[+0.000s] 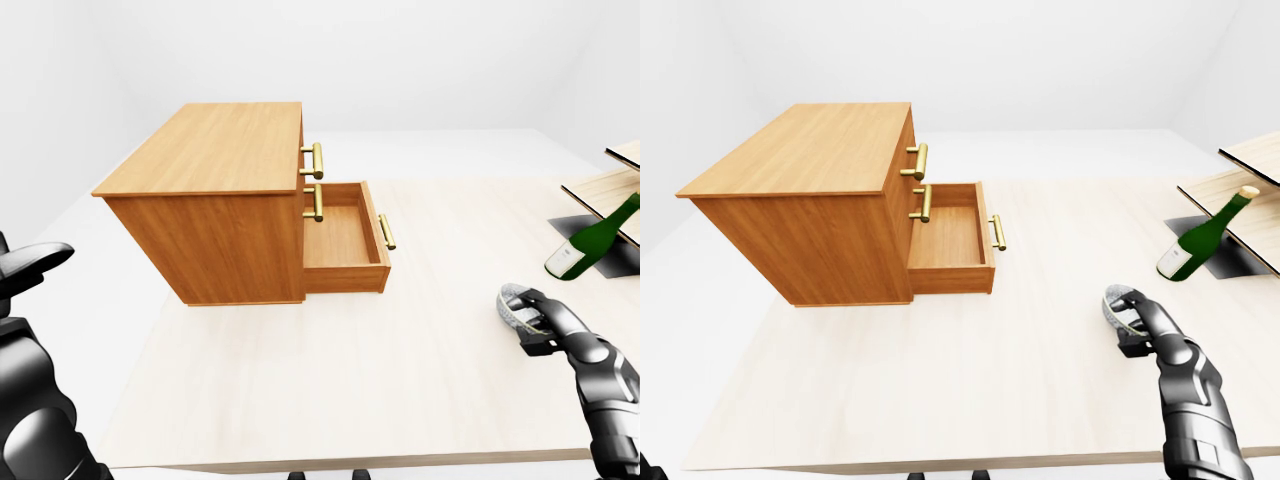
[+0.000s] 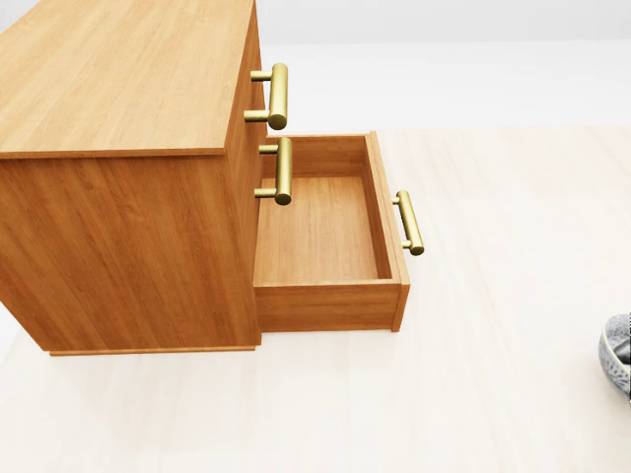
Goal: Put the bowl on top of the cabinet.
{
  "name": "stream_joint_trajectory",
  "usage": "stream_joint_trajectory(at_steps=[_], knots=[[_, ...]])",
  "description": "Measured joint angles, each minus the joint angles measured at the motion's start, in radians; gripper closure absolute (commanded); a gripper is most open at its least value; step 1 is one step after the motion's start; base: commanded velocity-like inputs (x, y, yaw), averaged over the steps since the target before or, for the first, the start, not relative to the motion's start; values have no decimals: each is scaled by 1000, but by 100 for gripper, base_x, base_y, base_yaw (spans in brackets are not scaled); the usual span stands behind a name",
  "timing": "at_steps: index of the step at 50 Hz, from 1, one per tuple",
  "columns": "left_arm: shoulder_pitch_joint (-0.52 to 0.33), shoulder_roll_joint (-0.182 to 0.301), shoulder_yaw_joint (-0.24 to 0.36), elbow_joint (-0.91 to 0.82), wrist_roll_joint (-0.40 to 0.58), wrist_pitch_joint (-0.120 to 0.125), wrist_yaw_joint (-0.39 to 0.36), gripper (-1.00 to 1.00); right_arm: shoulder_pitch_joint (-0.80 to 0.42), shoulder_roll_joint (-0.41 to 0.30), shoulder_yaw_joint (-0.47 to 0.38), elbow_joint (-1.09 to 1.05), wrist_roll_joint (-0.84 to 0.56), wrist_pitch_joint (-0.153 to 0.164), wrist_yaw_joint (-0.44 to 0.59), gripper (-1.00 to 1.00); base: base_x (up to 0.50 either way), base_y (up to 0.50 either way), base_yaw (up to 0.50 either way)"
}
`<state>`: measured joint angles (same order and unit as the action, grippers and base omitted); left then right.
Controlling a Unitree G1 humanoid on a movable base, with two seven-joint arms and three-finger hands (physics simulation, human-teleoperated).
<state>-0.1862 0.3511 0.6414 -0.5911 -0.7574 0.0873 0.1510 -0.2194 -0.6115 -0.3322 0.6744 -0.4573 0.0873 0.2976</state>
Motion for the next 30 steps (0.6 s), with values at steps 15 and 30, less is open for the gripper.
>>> stream_joint_trajectory(at_steps=[15,30], knots=[[1,-4,-4,-2,6,0,-3,-100,19,33,-15,-257,-51,0,158,100,0,0,0],[2,-5,-4,-6,5,0,-2,-100,-43,74,11,-537,-182,0,355,100,0,0,0]])
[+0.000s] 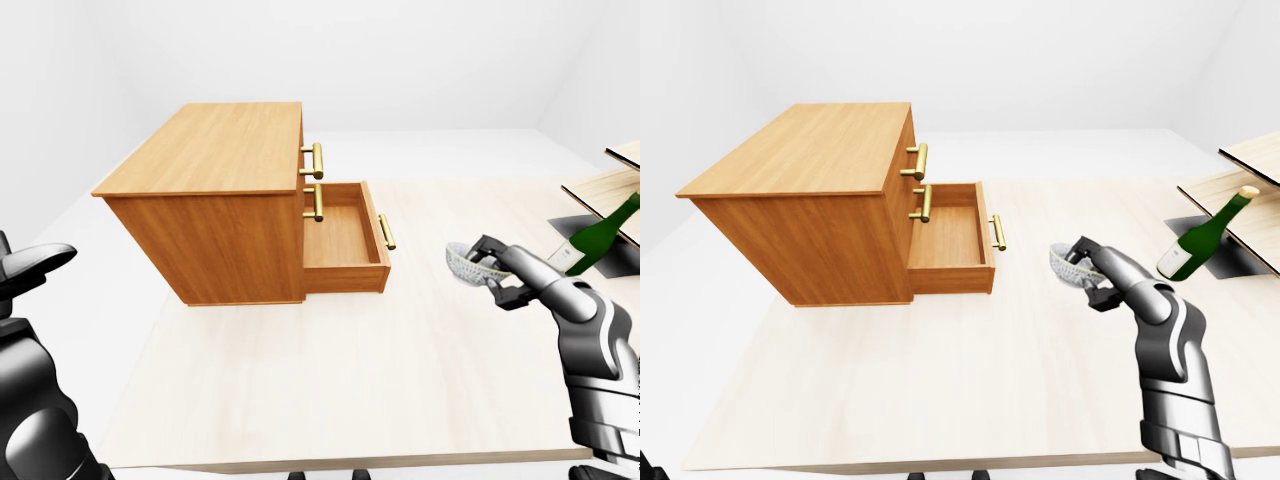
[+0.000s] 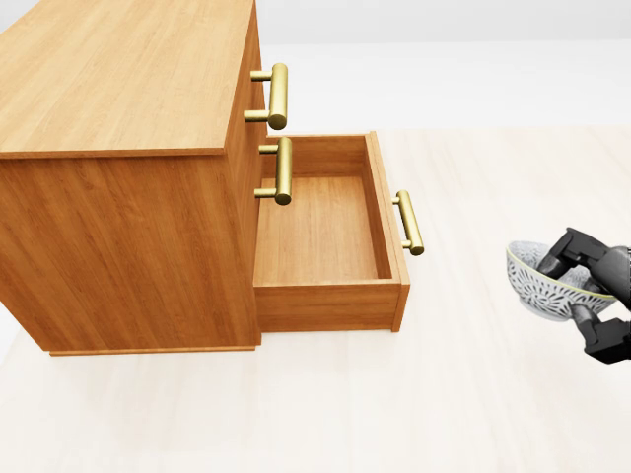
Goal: Put the bowl on top of the cabinet.
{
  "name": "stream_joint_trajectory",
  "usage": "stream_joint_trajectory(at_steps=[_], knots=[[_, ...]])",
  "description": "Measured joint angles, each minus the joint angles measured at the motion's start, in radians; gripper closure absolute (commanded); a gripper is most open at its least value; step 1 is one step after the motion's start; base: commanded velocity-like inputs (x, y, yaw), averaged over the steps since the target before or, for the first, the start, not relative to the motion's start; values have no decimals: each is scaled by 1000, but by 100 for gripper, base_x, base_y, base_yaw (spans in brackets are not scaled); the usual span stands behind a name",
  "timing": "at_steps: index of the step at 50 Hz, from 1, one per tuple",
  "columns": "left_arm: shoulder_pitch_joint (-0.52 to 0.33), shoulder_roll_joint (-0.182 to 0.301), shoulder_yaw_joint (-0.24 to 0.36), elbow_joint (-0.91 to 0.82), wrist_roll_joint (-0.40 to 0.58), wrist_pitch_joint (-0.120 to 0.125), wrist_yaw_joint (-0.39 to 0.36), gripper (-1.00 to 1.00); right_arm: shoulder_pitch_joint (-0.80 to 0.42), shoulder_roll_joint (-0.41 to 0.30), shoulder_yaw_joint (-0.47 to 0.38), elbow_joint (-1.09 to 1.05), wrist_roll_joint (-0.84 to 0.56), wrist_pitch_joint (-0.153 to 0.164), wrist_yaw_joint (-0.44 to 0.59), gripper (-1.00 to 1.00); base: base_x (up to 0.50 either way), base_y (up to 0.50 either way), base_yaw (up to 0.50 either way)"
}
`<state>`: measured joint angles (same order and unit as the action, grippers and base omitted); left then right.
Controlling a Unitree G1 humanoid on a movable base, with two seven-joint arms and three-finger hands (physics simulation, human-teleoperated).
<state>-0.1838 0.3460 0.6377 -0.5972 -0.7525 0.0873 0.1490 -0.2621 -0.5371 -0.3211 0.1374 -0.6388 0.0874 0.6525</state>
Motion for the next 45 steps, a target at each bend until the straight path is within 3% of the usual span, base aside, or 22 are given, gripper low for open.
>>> stream_joint_trajectory(at_steps=[5,45], knots=[[1,-1,0,-2,1,0,-1,-100,-16,19,14,-76,-38,0,46,100,0,0,0],[1,-5,-6,-2,11,0,-5,-100,-181,247,198,-553,-364,0,46,100,0,0,0]])
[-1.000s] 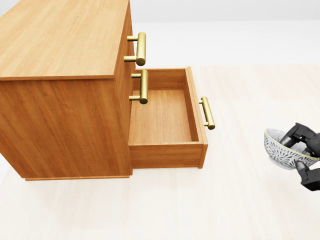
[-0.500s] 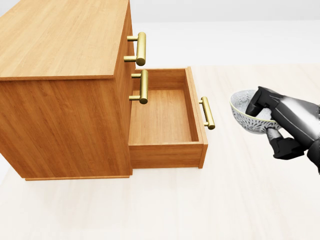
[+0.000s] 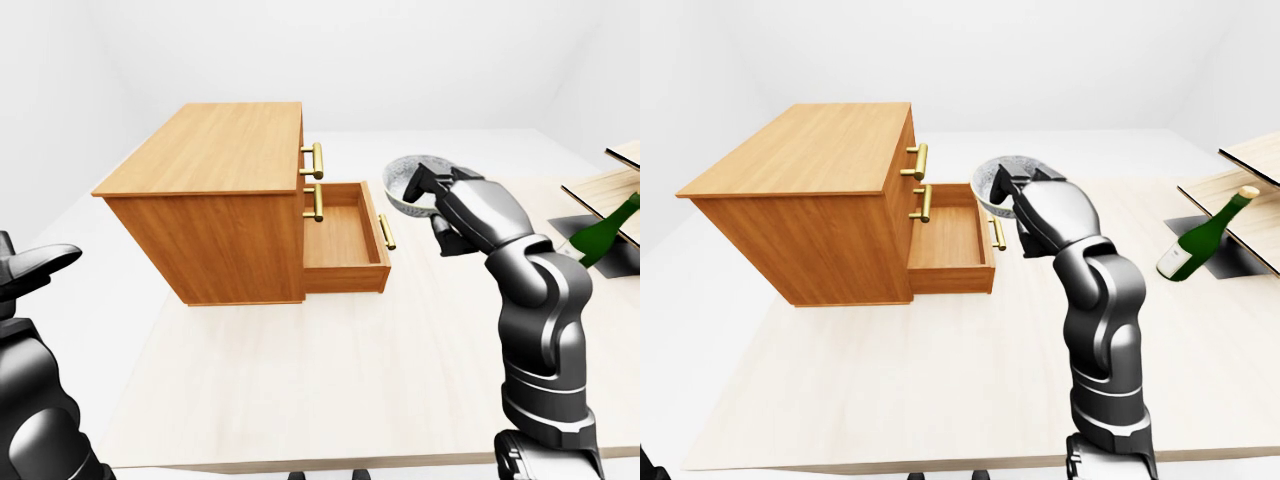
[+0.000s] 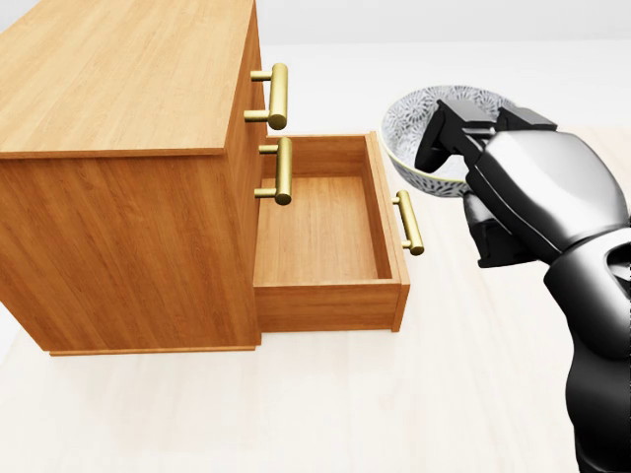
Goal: Put the bowl on top of the cabinet.
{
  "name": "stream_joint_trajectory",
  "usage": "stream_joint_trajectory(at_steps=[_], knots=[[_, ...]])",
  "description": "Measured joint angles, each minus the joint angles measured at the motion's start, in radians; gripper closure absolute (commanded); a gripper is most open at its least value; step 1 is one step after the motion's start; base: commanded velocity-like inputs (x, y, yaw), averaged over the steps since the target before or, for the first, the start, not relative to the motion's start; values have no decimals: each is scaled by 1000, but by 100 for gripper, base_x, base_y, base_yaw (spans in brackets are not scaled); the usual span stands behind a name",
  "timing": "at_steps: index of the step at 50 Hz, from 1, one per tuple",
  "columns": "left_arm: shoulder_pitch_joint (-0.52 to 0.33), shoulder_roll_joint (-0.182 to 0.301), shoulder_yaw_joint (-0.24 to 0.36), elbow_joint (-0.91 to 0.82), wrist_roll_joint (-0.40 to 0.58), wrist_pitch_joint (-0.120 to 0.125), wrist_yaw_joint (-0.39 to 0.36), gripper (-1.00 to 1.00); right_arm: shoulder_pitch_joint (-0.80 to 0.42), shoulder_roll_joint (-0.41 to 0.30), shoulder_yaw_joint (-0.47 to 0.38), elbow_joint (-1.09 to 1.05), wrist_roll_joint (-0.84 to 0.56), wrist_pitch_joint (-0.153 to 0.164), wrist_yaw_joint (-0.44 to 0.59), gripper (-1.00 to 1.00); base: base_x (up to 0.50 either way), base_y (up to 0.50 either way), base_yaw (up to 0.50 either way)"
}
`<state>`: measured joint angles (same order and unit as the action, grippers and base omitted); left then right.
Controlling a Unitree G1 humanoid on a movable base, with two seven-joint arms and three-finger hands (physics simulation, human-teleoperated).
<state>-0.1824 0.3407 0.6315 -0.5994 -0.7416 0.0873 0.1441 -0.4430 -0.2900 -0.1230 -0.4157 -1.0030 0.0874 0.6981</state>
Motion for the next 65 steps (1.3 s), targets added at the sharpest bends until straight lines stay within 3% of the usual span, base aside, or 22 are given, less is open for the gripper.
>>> stream_joint_trajectory(at_steps=[26,52,65], knots=[[0,-2,0,-3,2,0,-1,-100,-53,41,33,-44,-20,0,0,100,0,0,0],[-4,1,-2,3,2,0,3,-100,-578,-8,85,467,27,0,0,100,0,0,0],[-4,-3,-9,6,11,0,1,-100,-898,12,110,889,81,0,0,100,0,0,0]])
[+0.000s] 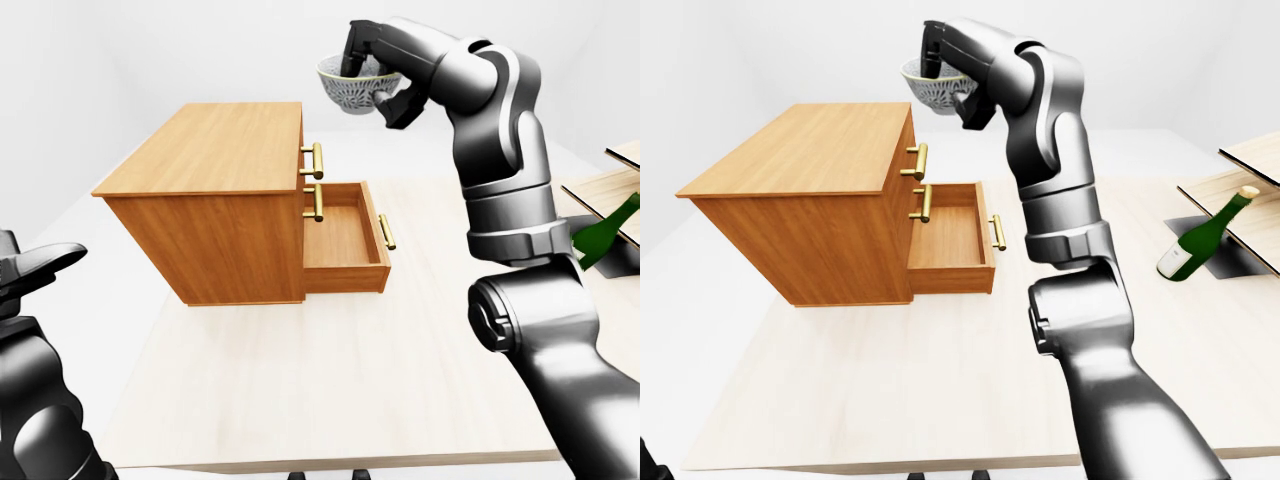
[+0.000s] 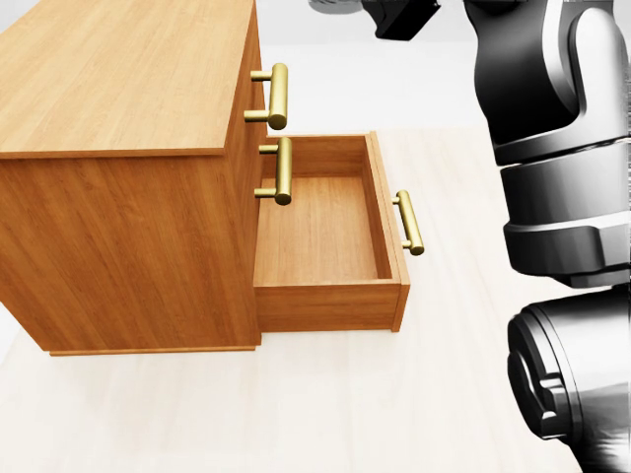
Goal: Put the bowl on top of the cabinet.
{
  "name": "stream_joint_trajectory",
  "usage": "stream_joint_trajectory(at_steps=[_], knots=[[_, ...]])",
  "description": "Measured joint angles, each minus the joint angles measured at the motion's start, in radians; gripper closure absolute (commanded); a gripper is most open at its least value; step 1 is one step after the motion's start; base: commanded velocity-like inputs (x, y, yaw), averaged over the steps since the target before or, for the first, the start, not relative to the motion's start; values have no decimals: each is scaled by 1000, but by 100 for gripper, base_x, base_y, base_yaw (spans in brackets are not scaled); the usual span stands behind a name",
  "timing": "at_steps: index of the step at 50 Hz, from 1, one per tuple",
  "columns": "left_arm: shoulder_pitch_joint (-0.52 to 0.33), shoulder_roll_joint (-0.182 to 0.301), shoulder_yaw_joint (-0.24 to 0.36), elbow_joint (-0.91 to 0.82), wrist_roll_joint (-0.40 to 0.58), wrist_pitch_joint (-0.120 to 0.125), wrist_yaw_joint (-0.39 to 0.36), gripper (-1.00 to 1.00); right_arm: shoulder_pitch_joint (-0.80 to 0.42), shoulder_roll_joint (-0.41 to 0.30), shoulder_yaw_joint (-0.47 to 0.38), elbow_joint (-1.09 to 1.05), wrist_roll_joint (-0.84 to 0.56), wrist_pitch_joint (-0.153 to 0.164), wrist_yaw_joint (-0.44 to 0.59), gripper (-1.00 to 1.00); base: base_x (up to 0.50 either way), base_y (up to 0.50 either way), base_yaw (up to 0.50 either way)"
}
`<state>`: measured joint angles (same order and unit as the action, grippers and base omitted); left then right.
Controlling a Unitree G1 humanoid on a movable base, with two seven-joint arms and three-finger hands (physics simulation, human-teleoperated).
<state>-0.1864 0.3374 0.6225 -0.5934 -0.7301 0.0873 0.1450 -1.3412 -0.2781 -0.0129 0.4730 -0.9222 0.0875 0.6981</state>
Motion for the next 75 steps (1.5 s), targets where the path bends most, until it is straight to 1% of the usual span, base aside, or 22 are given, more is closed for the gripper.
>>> stream_joint_trajectory(at_steps=[6,12,17,24,44,60,75], knots=[[0,-2,-4,-1,5,0,-1,-100,-140,22,15,219,37,0,0,100,0,0,0],[0,-4,-6,0,9,0,-2,-100,-246,54,30,392,66,0,0,100,0,0,0],[-2,-5,-8,3,12,0,-3,-100,-310,85,42,497,81,0,0,100,0,0,0],[-1,-7,-12,5,17,0,-5,-100,-364,133,62,587,83,0,0,100,0,0,0],[-2,-8,-13,5,19,0,-6,-100,-465,241,89,675,43,0,0,100,0,0,0],[-1,-12,-18,16,27,0,-13,-100,-513,286,90,702,30,0,0,100,0,0,0],[2,-17,-22,23,33,0,-21,-100,-524,308,87,718,37,0,0,100,0,0,0]])
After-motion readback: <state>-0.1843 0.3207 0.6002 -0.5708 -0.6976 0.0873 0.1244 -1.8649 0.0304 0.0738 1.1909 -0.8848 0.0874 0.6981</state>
